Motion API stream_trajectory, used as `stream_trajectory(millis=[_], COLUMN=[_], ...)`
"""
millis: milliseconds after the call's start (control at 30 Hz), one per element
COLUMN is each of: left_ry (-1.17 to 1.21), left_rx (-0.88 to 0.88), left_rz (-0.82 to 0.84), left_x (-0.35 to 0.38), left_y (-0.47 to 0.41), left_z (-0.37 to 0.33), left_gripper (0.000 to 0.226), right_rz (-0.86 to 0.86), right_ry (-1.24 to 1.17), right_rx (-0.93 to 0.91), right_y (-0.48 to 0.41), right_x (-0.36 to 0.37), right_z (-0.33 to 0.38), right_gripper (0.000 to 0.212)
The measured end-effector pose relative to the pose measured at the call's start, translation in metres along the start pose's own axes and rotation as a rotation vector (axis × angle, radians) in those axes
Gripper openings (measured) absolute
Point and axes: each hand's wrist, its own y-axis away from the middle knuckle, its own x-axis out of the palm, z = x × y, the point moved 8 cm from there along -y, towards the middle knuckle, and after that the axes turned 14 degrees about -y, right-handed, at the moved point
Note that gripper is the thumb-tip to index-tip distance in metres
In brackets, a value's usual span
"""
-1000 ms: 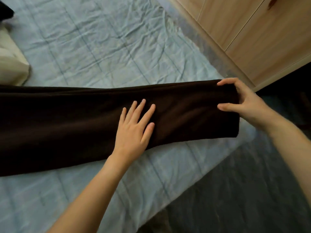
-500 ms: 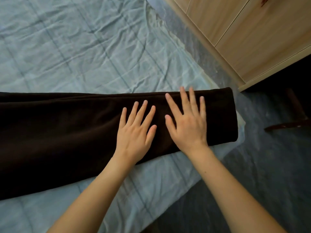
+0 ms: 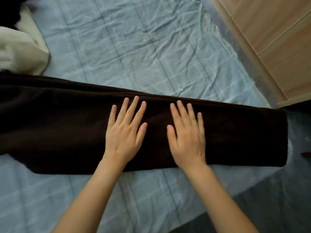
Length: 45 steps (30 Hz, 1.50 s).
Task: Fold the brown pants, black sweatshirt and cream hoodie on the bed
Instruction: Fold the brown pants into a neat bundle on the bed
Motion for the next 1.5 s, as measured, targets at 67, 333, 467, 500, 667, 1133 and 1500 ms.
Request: stream_trajectory(millis=[67,333,467,500,667,1133,1500], left_ry=[-0.031,0.108,0.248,0.299,0.326,0.229,0.904], left_rx=[-0.06,-0.222,-0.219,-0.216,-0.157,-0.148,-0.927], left_rz=[-0.009,0.122,0.058,0.019,-0.12,-0.308,0.162], left_x=[0.002,0.048,0.03,0.022,-0.007,0.015,0.077], left_y=[0.004,0.034,0.034,0.038,0.066,0.121,0.177], left_z=[0.041,0.172,0.179,0.188,0.26,0.424,0.556], left_gripper=[0.056,0.055,0.048,0.044,0.036,0.046,0.045], right_rz=[0.031,0.133,0.046,0.008,0.015,0.223,0.393], right_ry=[-0.037,0.131,0.124,0.074,-0.09,0.025,0.049], right_rx=[-0.036,-0.039,0.032,0.036,-0.096,-0.105,-0.181], right_y=[-0.011,-0.016,-0.021,-0.023,-0.033,-0.021,0.011], right_x=[0.033,0.102,0.096,0.095,0.146,0.26,0.305], right_z=[0.043,0.066,0.094,0.11,0.23,0.3,0.357], right_gripper=[0.058,0.057,0.056,0.054,0.048,0.06,0.072])
